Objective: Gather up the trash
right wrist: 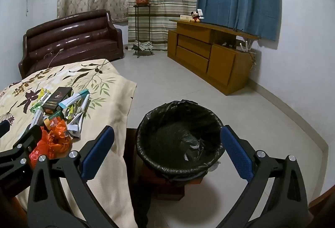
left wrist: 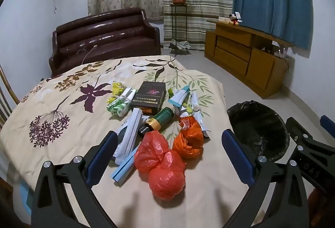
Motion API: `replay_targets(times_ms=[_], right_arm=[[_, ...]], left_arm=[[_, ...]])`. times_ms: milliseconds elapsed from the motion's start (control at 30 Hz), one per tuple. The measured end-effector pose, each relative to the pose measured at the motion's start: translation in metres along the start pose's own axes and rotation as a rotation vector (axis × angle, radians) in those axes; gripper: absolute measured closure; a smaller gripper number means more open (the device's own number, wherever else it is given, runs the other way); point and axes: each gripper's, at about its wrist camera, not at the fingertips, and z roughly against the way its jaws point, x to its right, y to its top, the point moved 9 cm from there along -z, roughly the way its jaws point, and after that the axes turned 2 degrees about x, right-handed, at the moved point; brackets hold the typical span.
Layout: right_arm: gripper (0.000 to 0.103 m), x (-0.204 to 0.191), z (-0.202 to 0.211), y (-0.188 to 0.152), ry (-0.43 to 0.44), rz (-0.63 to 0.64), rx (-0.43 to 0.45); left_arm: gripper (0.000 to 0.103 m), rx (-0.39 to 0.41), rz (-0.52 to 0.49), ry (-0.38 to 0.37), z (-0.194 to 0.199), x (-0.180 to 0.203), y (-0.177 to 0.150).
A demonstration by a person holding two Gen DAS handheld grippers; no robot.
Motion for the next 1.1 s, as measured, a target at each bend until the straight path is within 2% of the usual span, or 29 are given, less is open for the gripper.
replay_targets(times_ms=[1100], right_arm=[[0.004,-0.0002,-0.0020,-0.0023,0.000,0.002,-0.011]], left_arm=[[0.006,-0.019,0.017,0.005,-0.0043,-0.0070,-0.0020]])
